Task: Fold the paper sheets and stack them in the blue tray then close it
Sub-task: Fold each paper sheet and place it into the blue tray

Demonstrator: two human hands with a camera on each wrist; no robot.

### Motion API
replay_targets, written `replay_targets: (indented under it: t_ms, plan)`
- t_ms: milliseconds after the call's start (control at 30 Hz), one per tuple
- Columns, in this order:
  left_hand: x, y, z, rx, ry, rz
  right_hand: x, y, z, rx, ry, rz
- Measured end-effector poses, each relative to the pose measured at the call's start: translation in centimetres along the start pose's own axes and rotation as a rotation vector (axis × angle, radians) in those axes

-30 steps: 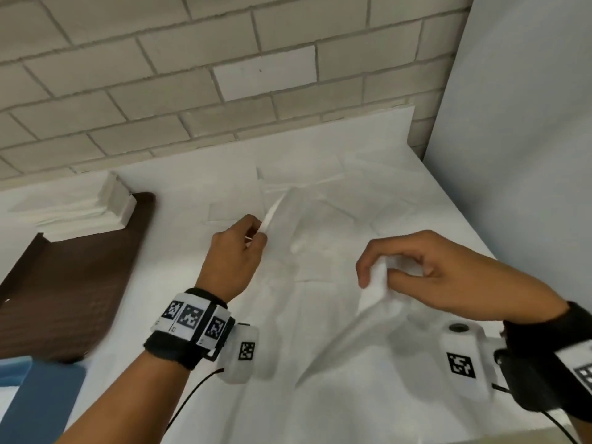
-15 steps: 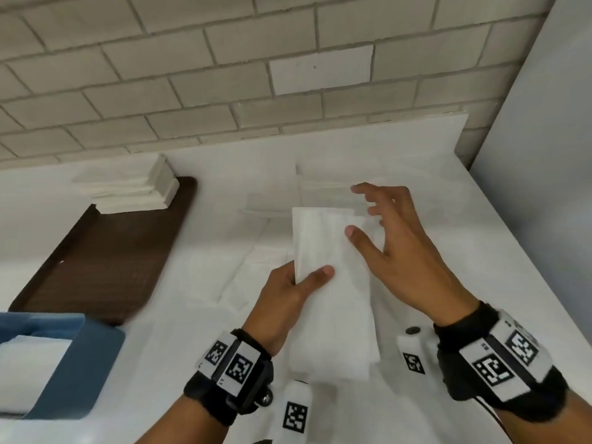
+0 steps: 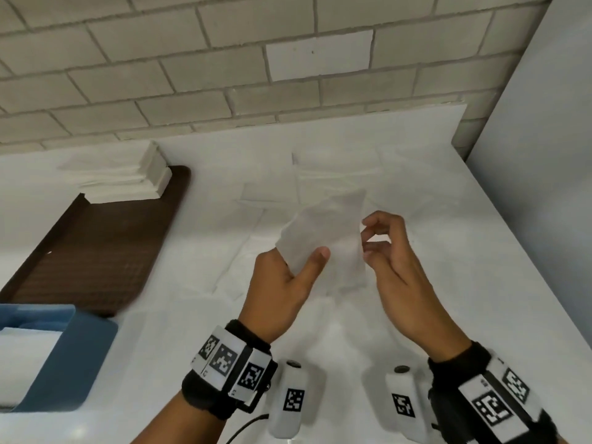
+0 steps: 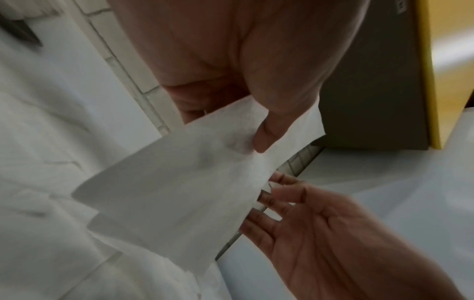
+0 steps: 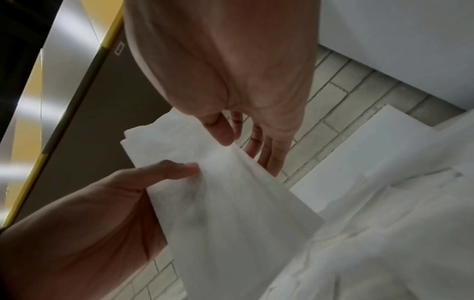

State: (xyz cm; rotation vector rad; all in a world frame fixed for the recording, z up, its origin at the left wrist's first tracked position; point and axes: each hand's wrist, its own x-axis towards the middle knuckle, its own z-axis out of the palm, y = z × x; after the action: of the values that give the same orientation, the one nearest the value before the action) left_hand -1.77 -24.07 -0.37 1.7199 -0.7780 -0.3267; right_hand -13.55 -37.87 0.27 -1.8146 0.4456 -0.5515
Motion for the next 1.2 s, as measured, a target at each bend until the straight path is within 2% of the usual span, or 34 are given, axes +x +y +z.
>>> replay_targets:
  t_ms: [167, 267, 433, 633, 767, 900, 1033, 1100, 1200]
  plan:
    - [-1.4, -3.0, 1.2, 0.082, -0.105, -0.219, -0.8, 1.0, 0.7, -0.020, -0.110, 0.057]
    - [-1.3, -2.1, 0.1, -0.070, -0.030, -0.216, -1.1, 0.9, 1.8, -0.040, -0.177, 0.093]
    - [-1.8, -0.3, -3.7, -0.324, 0.112, -0.265, -0.5, -1.2, 6.0, 0.008, -0.232, 0.058]
    - [-4.2, -0.9, -12.3, -0.429, 0.374, -0.323, 0.0, -5.1, 15.1, -0.019, -0.372, -0.043]
    - [-6.9, -1.2, -22.3, -0.444, 0.532, -0.289, 0.3, -8.0, 22.2, -0.022, -0.509, -0.153]
    - [-9.8, -1.6, -35.0, -0.307, 0.712, -0.243, 1.5, -11.2, 30.4, -0.165, -0.643, -0.290]
    - [-11.9, -3.4, -43.7, 0.169, 0.703, -0.288, 2.8, -12.5, 37.5, -0.457, -0.711, -0.489]
    - [-12.4, -4.9, -46.3, 0.412, 0.621, -0.321, 3.1, -12.5, 39.9, -0.633, -0.784, -0.499]
    - [-12.5, -6.9, -47.4, 0.682, 0.371, -0.347, 3.0, -12.4, 41.5, -0.782, -0.936, -0.440]
